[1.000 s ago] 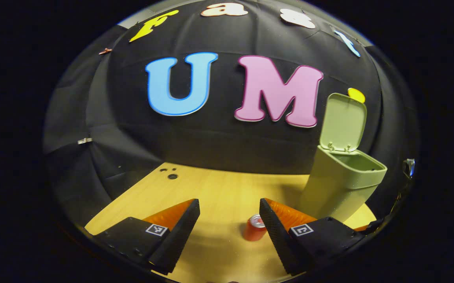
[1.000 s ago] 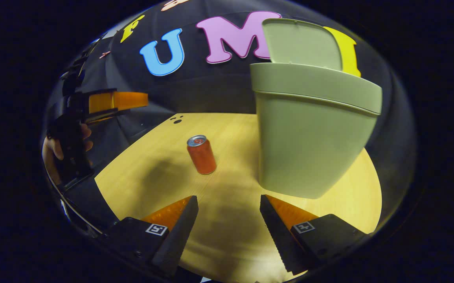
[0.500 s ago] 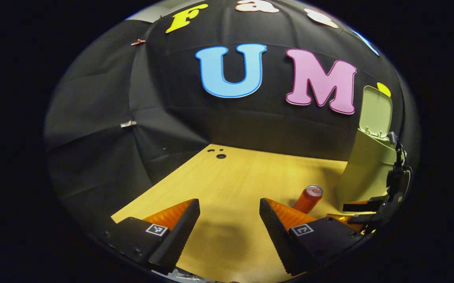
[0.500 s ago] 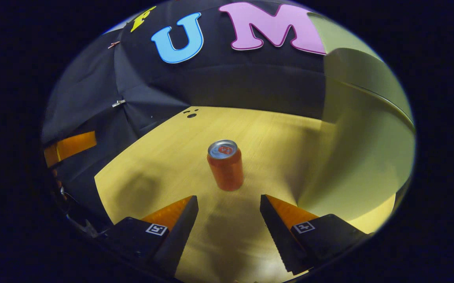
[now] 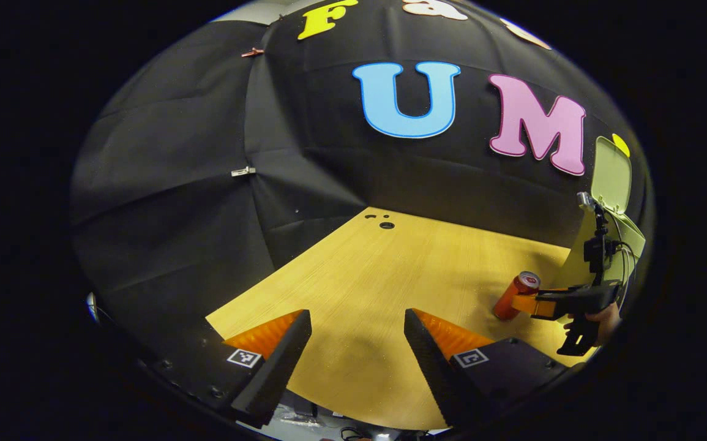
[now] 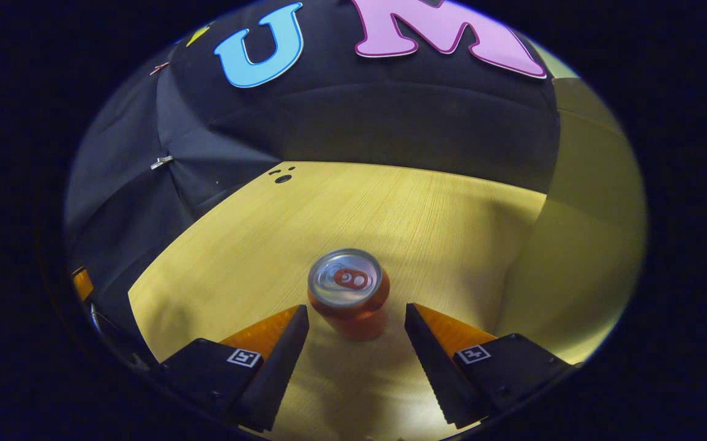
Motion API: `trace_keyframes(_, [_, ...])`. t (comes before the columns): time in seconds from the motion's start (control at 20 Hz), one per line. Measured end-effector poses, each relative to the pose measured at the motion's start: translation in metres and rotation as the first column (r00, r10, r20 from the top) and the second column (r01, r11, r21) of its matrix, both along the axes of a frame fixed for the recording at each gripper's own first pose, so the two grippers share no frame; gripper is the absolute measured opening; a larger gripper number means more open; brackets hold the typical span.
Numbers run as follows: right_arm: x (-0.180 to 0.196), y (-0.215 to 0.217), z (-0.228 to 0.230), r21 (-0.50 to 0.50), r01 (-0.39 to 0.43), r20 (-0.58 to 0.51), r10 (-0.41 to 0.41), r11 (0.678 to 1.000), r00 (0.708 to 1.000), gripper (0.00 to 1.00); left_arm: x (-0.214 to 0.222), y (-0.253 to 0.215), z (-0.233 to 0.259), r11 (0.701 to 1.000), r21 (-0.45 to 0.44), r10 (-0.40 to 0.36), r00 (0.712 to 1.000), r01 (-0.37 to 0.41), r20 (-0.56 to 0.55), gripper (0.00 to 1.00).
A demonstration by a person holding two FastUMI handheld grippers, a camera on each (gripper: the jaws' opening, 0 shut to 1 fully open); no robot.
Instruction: Press the lid of the desktop garbage bin to open it, pick up the crumpled paper on the desktop and throw it into the bin, then pick up the pop can on the desktop and drop it into the bin, and finally close the garbage bin lid.
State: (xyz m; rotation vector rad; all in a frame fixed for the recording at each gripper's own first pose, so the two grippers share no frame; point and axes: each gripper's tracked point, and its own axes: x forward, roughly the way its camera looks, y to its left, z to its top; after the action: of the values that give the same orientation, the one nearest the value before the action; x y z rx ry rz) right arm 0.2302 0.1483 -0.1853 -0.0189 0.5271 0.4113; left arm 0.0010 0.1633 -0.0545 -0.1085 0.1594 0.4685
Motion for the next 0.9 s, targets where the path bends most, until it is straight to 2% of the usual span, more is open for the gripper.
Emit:
trace_keyframes(0.45, [0.023, 0.009, -0.012, -0.054, -0.013, 0.015, 0.014, 0.998, 1.0, 0.99, 0.002, -0.004, -0.006, 0.999, -0.035, 0.024, 1.0, -0.025, -0.008, 0.98])
trace_keyframes(0.55, [0.02, 0.011, -0.011, -0.054, -0.025, 0.01, 0.025, 0.998, 1.0, 0.83, 0.001, -0.007, -0.005, 0.999, -0.045, 0.028, 1.0, -0.028, -0.002, 0.98])
trace_keyframes(0.7, [0.018, 0.012, -0.004, -0.047, -0.047, 0.016, 0.048, 0.998, 0.999, 0.83, -0.001, -0.014, -0.005, 0.998, -0.051, 0.026, 1.0, -0.026, 0.002, 0.98])
trace_keyframes(0.9, [-0.001, 0.013, 0.03, -0.035, -0.111, 0.069, 0.113, 0.993, 0.991, 0.83, 0.001, -0.028, -0.008, 0.999, -0.046, -0.003, 1.0, 0.003, 0.006, 0.98])
